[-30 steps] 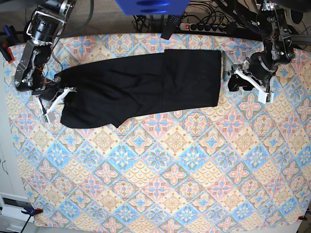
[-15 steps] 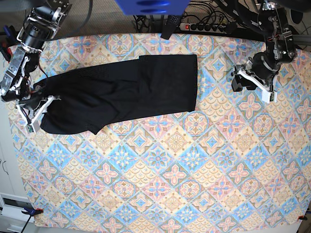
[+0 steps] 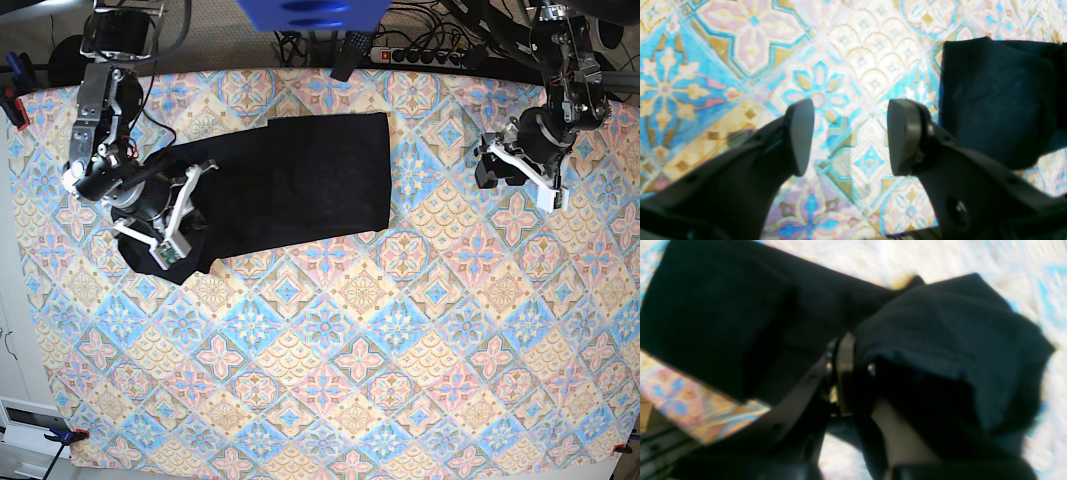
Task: Fold the T-shirt properly
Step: 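Fold the strip end held by the right gripper over toward the left gripper, then press the folded end flat with the right gripper and bring the left gripper in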
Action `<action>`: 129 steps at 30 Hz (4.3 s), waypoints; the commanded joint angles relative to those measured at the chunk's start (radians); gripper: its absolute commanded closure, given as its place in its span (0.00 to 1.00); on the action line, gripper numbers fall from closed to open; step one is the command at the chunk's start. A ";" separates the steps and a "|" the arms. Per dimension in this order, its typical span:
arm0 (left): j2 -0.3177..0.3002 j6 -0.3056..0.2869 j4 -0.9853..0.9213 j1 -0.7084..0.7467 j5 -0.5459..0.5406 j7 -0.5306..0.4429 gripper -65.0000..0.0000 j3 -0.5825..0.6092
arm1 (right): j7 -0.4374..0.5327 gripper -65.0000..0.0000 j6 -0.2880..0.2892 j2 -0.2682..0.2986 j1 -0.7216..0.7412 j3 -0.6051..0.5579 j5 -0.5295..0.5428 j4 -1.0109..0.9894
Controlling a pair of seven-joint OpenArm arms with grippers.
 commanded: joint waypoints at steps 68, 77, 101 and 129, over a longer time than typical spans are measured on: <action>0.037 -0.005 0.013 -0.004 -0.010 -0.017 0.64 -0.006 | 0.277 0.75 0.003 -0.059 0.016 -0.260 -0.425 0.048; 0.037 -0.005 0.013 -0.008 -0.010 -0.017 0.64 -0.006 | 0.278 0.78 0.003 -0.059 -0.002 -0.601 -0.431 0.047; 0.034 -0.005 0.019 -0.002 -0.010 -0.017 0.64 -0.010 | 0.278 0.78 0.003 -0.014 0.113 -0.653 -0.428 0.045; 0.002 -0.005 0.092 -0.021 -0.012 -0.012 0.64 -0.006 | 0.195 0.78 0.003 0.068 0.239 -0.859 -0.364 -0.073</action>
